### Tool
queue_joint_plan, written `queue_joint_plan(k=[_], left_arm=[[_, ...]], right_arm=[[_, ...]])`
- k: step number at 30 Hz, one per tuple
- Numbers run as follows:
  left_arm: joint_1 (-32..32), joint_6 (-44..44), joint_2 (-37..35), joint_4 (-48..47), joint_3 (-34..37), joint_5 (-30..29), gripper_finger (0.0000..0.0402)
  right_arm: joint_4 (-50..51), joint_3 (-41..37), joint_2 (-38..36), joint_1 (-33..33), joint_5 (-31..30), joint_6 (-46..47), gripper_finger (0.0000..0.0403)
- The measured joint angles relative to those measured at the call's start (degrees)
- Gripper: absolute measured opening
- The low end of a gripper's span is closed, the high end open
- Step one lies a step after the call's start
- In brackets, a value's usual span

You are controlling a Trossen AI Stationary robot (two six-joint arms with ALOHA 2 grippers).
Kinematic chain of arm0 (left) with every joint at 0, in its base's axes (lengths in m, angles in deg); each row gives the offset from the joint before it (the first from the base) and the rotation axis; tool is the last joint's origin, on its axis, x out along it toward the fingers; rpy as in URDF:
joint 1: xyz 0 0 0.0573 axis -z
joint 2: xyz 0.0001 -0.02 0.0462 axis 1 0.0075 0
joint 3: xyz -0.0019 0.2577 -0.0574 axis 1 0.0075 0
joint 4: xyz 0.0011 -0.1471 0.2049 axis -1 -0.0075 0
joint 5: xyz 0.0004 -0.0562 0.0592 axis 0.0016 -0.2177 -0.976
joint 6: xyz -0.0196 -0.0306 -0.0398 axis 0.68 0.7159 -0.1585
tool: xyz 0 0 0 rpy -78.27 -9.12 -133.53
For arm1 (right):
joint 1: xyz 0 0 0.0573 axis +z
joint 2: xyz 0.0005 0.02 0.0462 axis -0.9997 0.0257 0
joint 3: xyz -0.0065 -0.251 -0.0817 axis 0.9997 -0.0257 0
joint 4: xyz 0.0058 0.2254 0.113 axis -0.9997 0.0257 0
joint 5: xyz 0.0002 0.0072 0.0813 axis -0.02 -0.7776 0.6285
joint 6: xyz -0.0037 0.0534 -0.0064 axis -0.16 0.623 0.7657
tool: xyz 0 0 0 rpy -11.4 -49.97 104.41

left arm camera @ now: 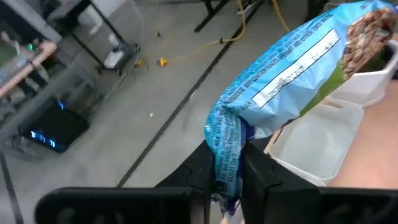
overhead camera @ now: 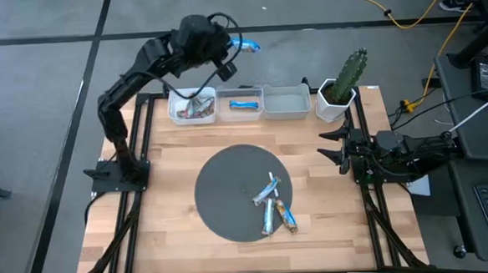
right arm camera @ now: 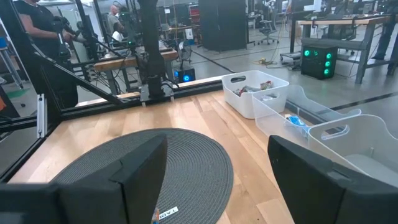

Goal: Pick and place Granola Bars by type
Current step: Put the blue granola bar into the transparent bin

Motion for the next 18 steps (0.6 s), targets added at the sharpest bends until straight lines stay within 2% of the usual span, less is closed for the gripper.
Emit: queue_joint_plan(k=[3, 7, 13, 18], left_arm=[[-2.6, 2.1, 2.2, -0.7, 1.9, 5.0, 0.0036], [-4.9, 3.6, 6.4, 0.0, 8.5, 10.5, 0.0033], [-7.1, 5.5, 14.4, 0.2, 19.2, 11.3, 0.0039], [-7.8, 6.1, 18.2, 1.2, 22.5, 13.1, 0.0034]], right_arm=[[0.3, 0.0, 0.0, 0.0, 0.0, 0.0, 0.028], [0.4, 0.0, 0.0, 0.0, -0.5, -0.1, 0.028], [0.4, 0.0, 0.0, 0.0, -0.5, -0.1, 0.028], [0.4, 0.0, 0.0, 0.0, -0.5, -0.1, 0.028]])
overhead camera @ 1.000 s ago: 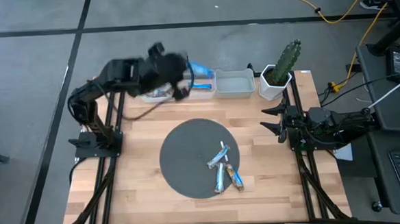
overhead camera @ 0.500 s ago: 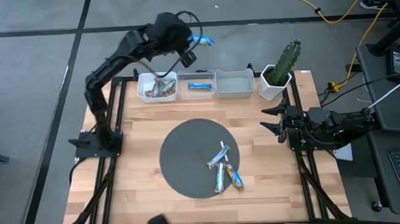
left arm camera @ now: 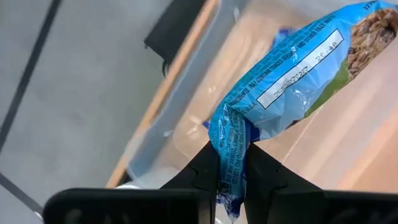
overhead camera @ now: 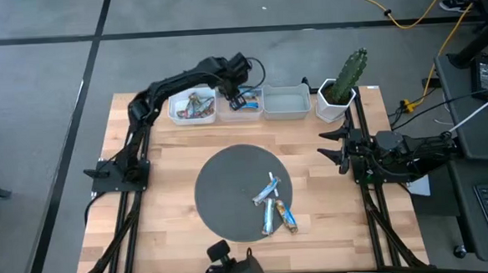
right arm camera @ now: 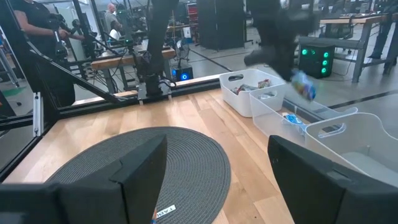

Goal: Pick and place Granola Bars by type
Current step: Put the blue granola bar into the transparent bin

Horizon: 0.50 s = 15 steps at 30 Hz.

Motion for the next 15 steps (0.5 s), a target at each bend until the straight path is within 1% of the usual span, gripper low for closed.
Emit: queue_joint_plan(k=[5, 9, 11, 15], left_arm=[[0.0, 0.0, 0.8, 1.3, 0.4, 0.1, 0.0044], [-0.2, 0.2, 0.7, 2.3, 0.3, -1.4, 0.0059], [-0.2, 0.1, 0.6, 2.0, 0.3, -2.9, 0.0071], [-0.2, -1.3, 0.5, -1.8, 0.3, -2.9, 0.0107]], right_arm=[[0.0, 0.0, 0.0, 0.0, 0.0, 0.0, 0.028], [0.1, 0.0, 0.0, 0.0, 0.0, 0.0, 0.028], [0.2, 0.0, 0.0, 0.0, 0.0, 0.0, 0.028], [0.2, 0.0, 0.0, 0.0, 0.0, 0.0, 0.028]])
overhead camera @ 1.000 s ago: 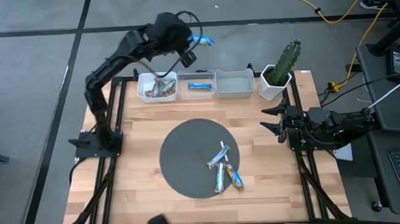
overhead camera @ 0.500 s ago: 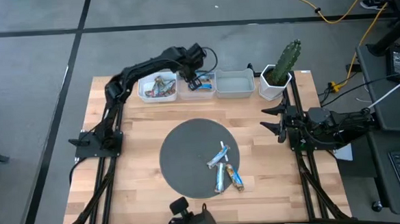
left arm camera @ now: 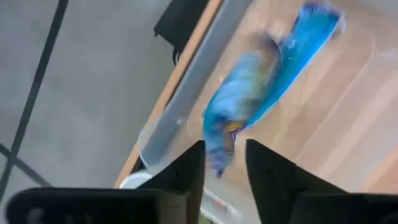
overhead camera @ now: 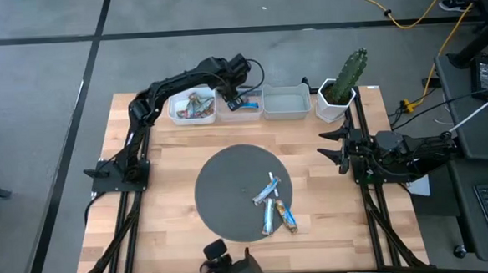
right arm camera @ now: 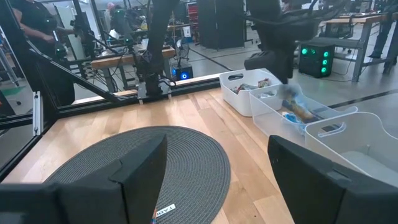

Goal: Pick and place Granola Bars by type
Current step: Put the blue granola bar into the transparent bin, then put the orange granola bar into the gray bin

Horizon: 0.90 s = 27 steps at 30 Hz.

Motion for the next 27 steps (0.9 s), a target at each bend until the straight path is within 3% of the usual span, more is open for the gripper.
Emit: queue_joint_plan(k=[5, 10, 16, 21, 27], left_arm=[[0.6, -0.2, -1.8, -3.7, 0.0, 0.2, 0.0167], [3.7, 0.5, -9.4, -3.4, 0.0, 4.2, 0.0207], [11.6, 4.5, -22.7, -0.4, -0.1, 10.0, 0.0212], [20.5, 9.1, -31.6, 3.3, -0.1, 8.6, 0.0211], [29.7, 16.0, -33.7, 4.9, -0.1, 3.9, 0.021]], right_arm=[[0.0, 0.0, 0.0, 0.0, 0.0, 0.0, 0.028], [0.1, 0.0, 0.0, 0.0, 0.0, 0.0, 0.028], [0.1, 0.0, 0.0, 0.0, 0.0, 0.0, 0.028], [0.1, 0.0, 0.0, 0.0, 0.0, 0.0, 0.028], [0.1, 0.0, 0.0, 0.0, 0.0, 0.0, 0.028]])
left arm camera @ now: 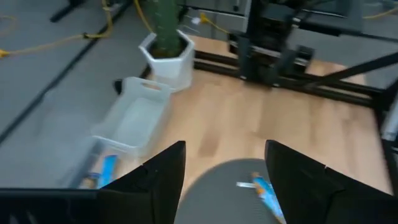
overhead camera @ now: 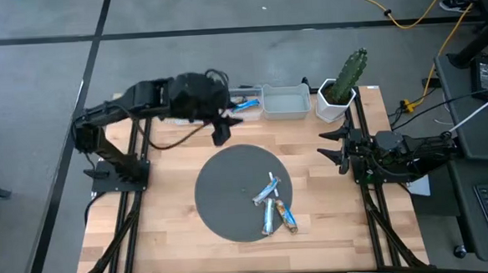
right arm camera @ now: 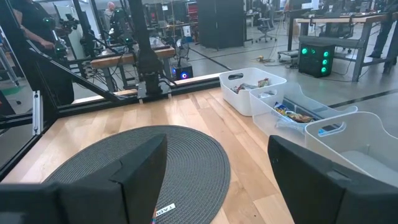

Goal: Pick and place Granola Bars by type
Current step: Put the orange granola bar into the gray bin

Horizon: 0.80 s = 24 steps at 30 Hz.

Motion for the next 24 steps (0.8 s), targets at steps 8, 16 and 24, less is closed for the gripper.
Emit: queue_joint_plan(k=[8, 16, 24], left_arm=[[5.3, 4.2, 6.9, 5.4, 0.1, 6.1, 0.0209], [4.4, 6.5, 15.6, 12.2, 0.0, 13.0, 0.0208], [4.0, 6.0, 26.7, 5.1, 0.1, 13.2, 0.0217]], right_arm=[[-0.1, 0.0, 0.0, 0.0, 0.0, 0.1, 0.028], [-0.3, 0.0, 0.0, 0.0, 0.6, 0.2, 0.028], [-0.5, 0.0, 0.0, 0.0, 2.0, 0.2, 0.028]])
